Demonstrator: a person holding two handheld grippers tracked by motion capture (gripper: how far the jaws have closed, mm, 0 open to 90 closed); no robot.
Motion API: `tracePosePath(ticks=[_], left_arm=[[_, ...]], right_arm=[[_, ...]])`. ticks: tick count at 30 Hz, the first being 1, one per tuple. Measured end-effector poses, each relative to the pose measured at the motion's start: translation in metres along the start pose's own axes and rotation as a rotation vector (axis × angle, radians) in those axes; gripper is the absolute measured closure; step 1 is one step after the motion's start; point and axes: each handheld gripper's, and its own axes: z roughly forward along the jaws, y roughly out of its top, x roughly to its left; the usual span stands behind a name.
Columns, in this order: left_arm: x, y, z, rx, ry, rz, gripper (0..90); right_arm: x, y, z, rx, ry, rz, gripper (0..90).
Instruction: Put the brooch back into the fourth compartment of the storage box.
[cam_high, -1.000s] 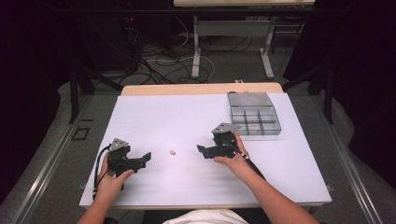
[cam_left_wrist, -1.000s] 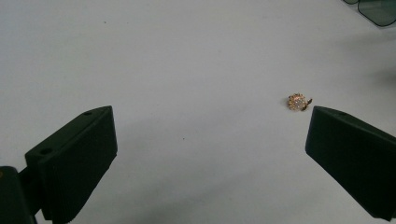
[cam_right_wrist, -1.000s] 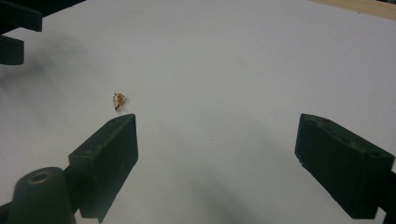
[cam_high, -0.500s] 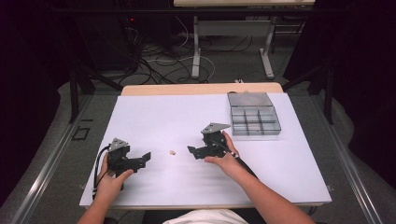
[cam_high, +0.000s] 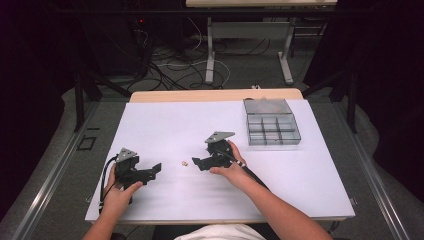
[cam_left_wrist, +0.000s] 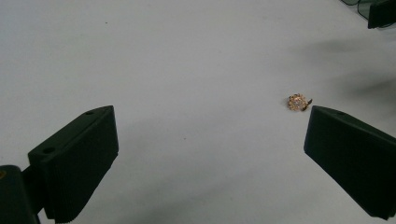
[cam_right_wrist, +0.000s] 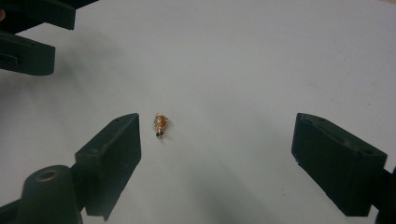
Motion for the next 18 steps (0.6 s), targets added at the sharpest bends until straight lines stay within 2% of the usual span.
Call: tracePosePath(ticks=[1,2,3,4,7,9,18], left_arm=[[0.000,0.000,0.000,0.000,0.000,0.000,3.1],[0.000,0.000,0.000,-0.007,0.002,-0.002,3.2],[0.000,0.000,0.001,-0.010,0.003,-0.003,3.2],[0.000,0.000,0.001,-0.009,0.003,-0.003,3.2],[0.000,0.000,0.000,0.002,-0.002,0.000,3.2],[0.000,0.000,0.001,-0.010,0.002,-0.004,3.2],[-0.001,-0.001,0.001,-0.010,-0.003,-0.009,3.3]], right_arm=[[0.000,0.000,0.003,-0.016,0.002,-0.003,15.7],[0.002,0.001,0.004,0.015,0.005,-0.012,16.0],[0.003,0.001,0.007,-0.005,0.004,-0.013,16.3],[0.003,0.002,0.008,0.019,0.008,-0.023,16.7],[0.005,0.002,0.012,0.006,0.010,-0.025,17.4],[0.006,0.003,0.015,0.010,0.014,-0.031,18.3],[0.008,0.006,0.026,0.008,0.023,-0.036,22.0]])
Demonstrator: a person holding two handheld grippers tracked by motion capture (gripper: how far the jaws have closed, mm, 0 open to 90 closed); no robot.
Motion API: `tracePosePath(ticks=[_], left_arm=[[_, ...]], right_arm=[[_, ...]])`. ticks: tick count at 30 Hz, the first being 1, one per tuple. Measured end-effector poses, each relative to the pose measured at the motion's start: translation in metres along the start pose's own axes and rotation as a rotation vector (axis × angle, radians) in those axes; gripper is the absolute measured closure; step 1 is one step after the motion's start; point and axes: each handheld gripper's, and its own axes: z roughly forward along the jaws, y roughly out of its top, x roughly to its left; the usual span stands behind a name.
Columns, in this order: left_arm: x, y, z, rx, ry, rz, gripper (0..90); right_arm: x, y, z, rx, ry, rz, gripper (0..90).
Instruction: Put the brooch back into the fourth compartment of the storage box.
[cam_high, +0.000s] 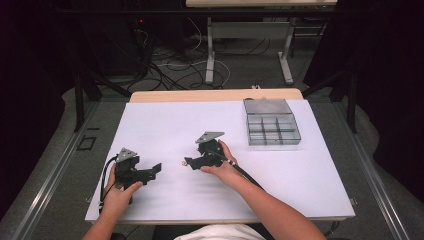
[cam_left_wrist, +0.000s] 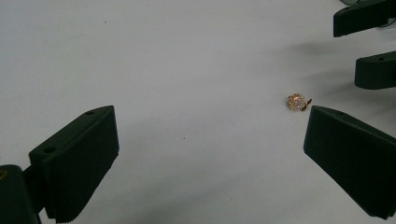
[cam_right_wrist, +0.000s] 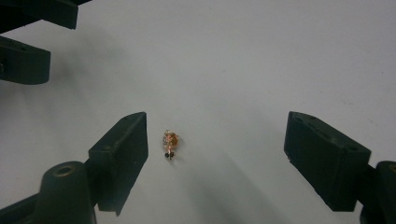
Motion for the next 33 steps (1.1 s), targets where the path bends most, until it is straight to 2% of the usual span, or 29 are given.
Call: tracePosePath(ticks=[3,5,8,10,12,13,17,18,19,20,21,23,25,29,30,32,33], left_arm=[[0.000,0.000,0.000,0.000,0.000,0.000,3.3],[0.000,0.000,0.000,0.002,0.000,-0.001,3.3],[0.000,0.000,0.000,0.002,-0.001,0.000,3.4],[0.001,0.000,0.000,0.003,-0.001,0.000,3.4],[0.001,0.000,0.000,0.004,-0.001,0.000,3.4],[0.000,0.000,0.000,0.004,-0.001,0.000,3.4],[0.001,0.000,0.000,0.005,0.000,0.000,3.5],[0.001,0.000,0.000,0.005,0.000,-0.001,3.5],[0.001,0.000,0.000,0.005,0.000,0.000,3.5],[0.001,0.000,0.000,0.006,0.003,0.006,3.5],[0.001,0.000,0.000,0.006,0.002,0.006,3.5],[0.001,0.000,0.000,0.006,0.002,0.006,3.6],[0.001,0.000,0.000,0.006,0.002,0.007,3.6],[0.001,0.000,0.000,0.007,0.002,0.008,3.7],[0.001,0.000,0.000,0.007,0.002,0.008,3.8],[0.001,0.000,0.000,0.008,0.003,0.009,3.9],[0.001,0.000,0.000,0.009,0.003,0.009,4.1]], right_arm=[[0.001,0.000,0.004,-0.002,0.002,0.010,24.2],[0.001,0.000,0.006,0.019,0.011,0.012,26.7],[0.000,-0.001,0.009,0.000,0.014,0.000,29.0],[0.002,0.000,0.011,0.031,0.032,-0.002,32.9],[0.003,-0.001,0.013,0.017,0.030,-0.003,33.8],[0.004,-0.001,0.013,0.035,0.034,-0.008,34.9],[0.006,-0.001,0.018,0.035,0.044,-0.021,39.6],[0.007,-0.001,0.019,0.046,0.043,-0.017,40.8],[0.007,-0.001,0.021,0.031,0.044,-0.012,41.8],[0.008,-0.001,0.021,0.052,0.050,-0.012,42.7],[0.008,-0.001,0.023,0.042,0.052,-0.024,43.5],[0.009,-0.001,0.024,0.056,0.054,-0.014,45.4],[0.010,-0.001,0.028,0.065,0.062,-0.028,46.0],[0.012,-0.002,0.030,0.074,0.060,-0.024,47.3],[0.011,-0.002,0.031,0.070,0.063,-0.040,47.7],[0.013,-0.002,0.032,0.079,0.062,-0.032,48.3],[0.012,-0.002,0.033,0.077,0.068,-0.046,48.8]])
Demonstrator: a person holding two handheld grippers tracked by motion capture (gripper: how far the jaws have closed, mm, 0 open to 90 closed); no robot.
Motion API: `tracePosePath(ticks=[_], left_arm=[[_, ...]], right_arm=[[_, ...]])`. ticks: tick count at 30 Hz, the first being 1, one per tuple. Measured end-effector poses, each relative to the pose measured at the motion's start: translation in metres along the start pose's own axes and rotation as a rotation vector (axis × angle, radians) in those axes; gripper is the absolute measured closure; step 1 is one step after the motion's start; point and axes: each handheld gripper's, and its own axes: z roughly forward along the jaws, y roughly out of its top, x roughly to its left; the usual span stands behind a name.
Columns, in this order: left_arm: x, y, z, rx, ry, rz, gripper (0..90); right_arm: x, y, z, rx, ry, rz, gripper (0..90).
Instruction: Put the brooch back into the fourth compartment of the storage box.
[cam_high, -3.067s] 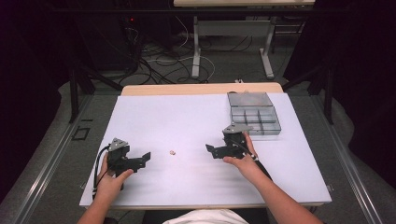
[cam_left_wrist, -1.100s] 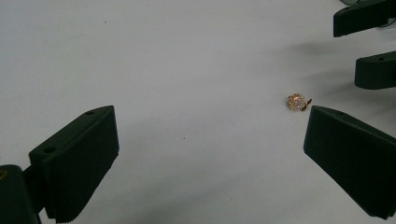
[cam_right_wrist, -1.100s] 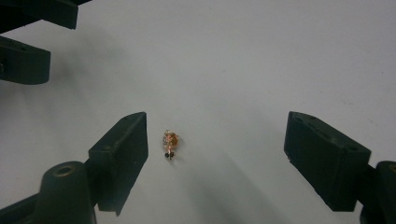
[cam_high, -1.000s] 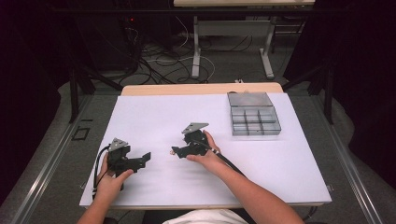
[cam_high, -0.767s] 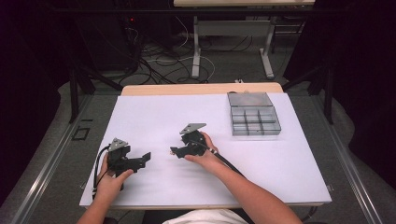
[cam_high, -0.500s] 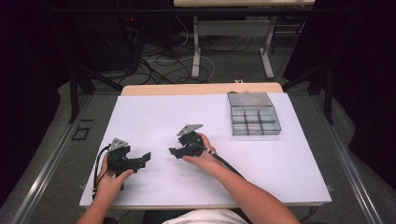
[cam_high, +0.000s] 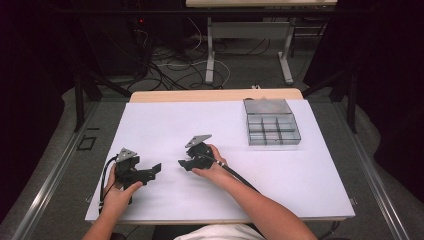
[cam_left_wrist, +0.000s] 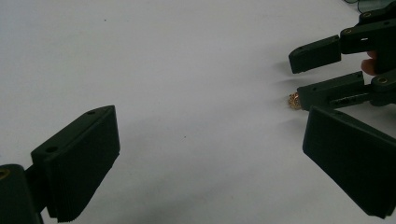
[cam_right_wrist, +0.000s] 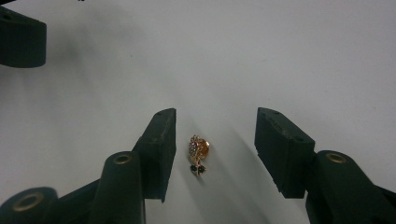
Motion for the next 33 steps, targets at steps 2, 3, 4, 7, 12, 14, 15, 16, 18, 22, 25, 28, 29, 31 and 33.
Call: tracePosePath(ticks=[2,3,4,7,12,14,15,16,18,22,25,28,29,31,33], left_arm=[[0.0001,0.0000,0.0001,0.002,0.002,0.003,4.6],[0.0001,-0.0001,0.0001,0.000,0.000,0.002,4.8],[0.0000,0.0000,-0.0001,0.001,0.002,0.002,4.8],[0.0000,0.0000,-0.0003,0.000,0.002,0.002,4.8],[-0.0001,0.0000,-0.0001,0.001,0.000,0.003,4.9],[-0.0004,-0.0001,0.0001,0.000,-0.003,-0.001,4.9],[-0.0006,-0.0001,0.0002,-0.001,-0.004,-0.004,4.9],[-0.0006,-0.0001,0.0002,-0.001,-0.004,-0.004,4.9],[-0.0001,0.0000,0.0001,0.002,-0.001,0.004,4.9],[-0.0007,-0.0002,0.0002,0.000,-0.005,-0.003,4.9],[-0.0007,-0.0001,0.0001,0.001,-0.006,-0.003,4.9],[-0.0006,-0.0002,0.0001,0.001,-0.007,-0.003,5.0],[-0.0005,-0.0001,0.0000,0.001,-0.006,-0.001,5.0],[-0.0001,0.0000,-0.0004,0.002,-0.004,0.006,5.0],[-0.0001,0.0000,-0.0004,0.002,-0.004,0.005,5.0]], right_arm=[[0.0019,-0.0006,0.0007,0.013,-0.003,0.016,49.9],[0.0020,-0.0011,0.0025,0.022,-0.003,-0.002,51.0],[0.0020,-0.0011,0.0025,0.022,-0.003,-0.002,51.0],[0.0043,-0.0021,0.0049,0.033,-0.004,-0.016,52.5],[0.0034,-0.0019,0.0055,0.032,-0.008,-0.044,55.1],[0.0056,-0.0020,0.0051,0.038,-0.014,-0.031,56.3],[0.0057,-0.0022,0.0050,0.039,-0.014,-0.041,56.6],[0.0053,-0.0021,0.0054,0.034,-0.015,-0.054,57.5],[0.0060,-0.0020,0.0054,0.035,-0.016,-0.063,59.7],[0.0089,-0.0020,0.0051,0.041,-0.010,-0.064,64.0],[0.0083,-0.0019,0.0056,0.035,-0.008,-0.073,66.8],[0.0082,-0.0017,0.0056,0.036,0.003,-0.072,70.1],[0.0082,-0.0017,0.0056,0.036,0.003,-0.072,70.1],[0.0082,-0.0017,0.0055,0.037,0.002,-0.072,72.4],[0.0082,-0.0016,0.0051,0.041,0.004,-0.063,74.8]])
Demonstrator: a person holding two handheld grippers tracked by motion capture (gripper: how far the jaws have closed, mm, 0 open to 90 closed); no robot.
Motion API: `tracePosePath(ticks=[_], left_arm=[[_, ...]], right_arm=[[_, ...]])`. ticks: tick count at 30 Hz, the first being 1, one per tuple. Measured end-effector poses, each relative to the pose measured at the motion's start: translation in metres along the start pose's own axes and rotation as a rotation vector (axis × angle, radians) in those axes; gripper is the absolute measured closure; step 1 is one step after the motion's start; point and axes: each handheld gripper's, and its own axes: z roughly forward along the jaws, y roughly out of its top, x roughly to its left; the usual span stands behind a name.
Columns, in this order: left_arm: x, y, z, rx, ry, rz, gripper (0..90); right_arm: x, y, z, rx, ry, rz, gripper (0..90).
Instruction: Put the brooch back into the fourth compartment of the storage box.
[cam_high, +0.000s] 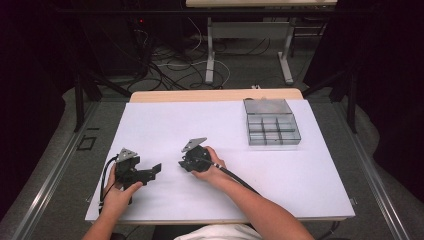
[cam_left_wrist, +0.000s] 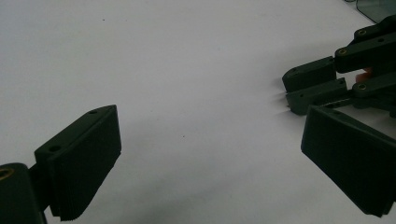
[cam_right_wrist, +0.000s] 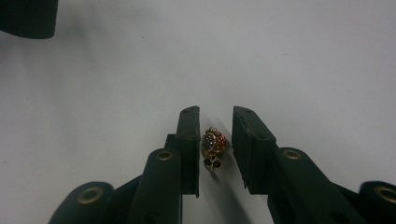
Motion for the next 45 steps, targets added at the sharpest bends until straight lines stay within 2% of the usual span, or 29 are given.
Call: tracePosePath(ticks=[2,5,6,10,11,17,20,22,27,28,30,31,32,34,35,37,41,42,43,45], left_arm=[[0.000,0.000,0.000,0.000,0.000,0.000,5.0],[0.000,0.000,0.000,-0.001,0.000,0.000,5.0],[0.000,0.000,0.000,-0.001,0.000,0.000,5.0],[0.000,0.000,0.000,-0.001,0.000,0.001,5.0],[0.000,0.000,0.000,-0.001,0.000,0.001,5.0],[0.000,0.000,0.000,-0.003,0.001,-0.001,5.0],[0.000,0.000,0.000,-0.002,0.001,-0.001,5.0],[0.000,0.000,0.000,-0.001,0.000,-0.001,5.0],[-0.001,0.000,0.001,-0.002,-0.005,-0.008,5.0],[0.000,0.000,0.001,0.000,-0.002,0.002,5.0],[-0.001,0.000,0.001,-0.002,-0.004,-0.007,5.0],[-0.001,0.000,0.001,-0.002,-0.004,-0.008,5.0],[-0.001,0.000,0.001,-0.003,-0.003,-0.008,5.0],[0.000,0.000,0.001,-0.004,-0.003,-0.009,5.0],[-0.001,0.000,0.001,-0.004,-0.002,-0.011,5.0],[-0.001,0.000,0.001,-0.003,-0.003,-0.009,5.0],[0.000,0.000,0.001,-0.004,-0.002,-0.009,5.0],[-0.001,0.000,0.001,-0.004,-0.002,-0.011,5.0],[0.000,0.000,0.001,-0.004,-0.002,-0.011,5.0],[0.000,0.000,0.001,-0.004,-0.002,-0.011,5.0]], right_arm=[[-0.002,0.000,0.000,-0.005,0.002,-0.010,77.1],[-0.001,0.000,0.000,-0.001,0.009,0.004,79.8],[-0.001,0.000,0.000,-0.004,0.010,-0.009,80.0],[0.000,0.000,0.000,0.001,0.009,0.011,80.4],[-0.001,0.000,0.000,-0.005,0.012,-0.006,80.4],[-0.001,0.000,0.000,-0.007,0.009,-0.005,80.6],[0.001,0.000,0.000,-0.001,0.002,0.018,80.8],[-0.001,0.000,0.000,-0.011,0.005,0.001,80.8],[-0.002,-0.001,0.000,-0.015,0.008,0.016,80.9],[-0.003,0.000,0.000,-0.009,0.007,0.017,80.9],[-0.002,0.000,-0.002,-0.004,0.008,0.045,80.9],[-0.003,0.000,-0.002,-0.009,0.004,0.034,80.9],[-0.002,0.000,-0.002,-0.007,0.007,0.049,80.9],[-0.003,0.001,-0.003,-0.008,-0.001,0.046,80.9],[-0.005,0.001,-0.003,-0.019,-0.002,0.027,80.9],[-0.006,0.001,-0.005,-0.011,-0.006,0.046,80.9],[-0.011,0.001,-0.008,-0.018,-0.016,0.044,81.0],[-0.011,0.001,-0.009,-0.011,-0.020,0.060,80.9],[-0.013,0.001,-0.009,-0.015,-0.018,0.050,80.9],[-0.014,0.001,-0.011,-0.014,-0.025,0.079,81.0]])
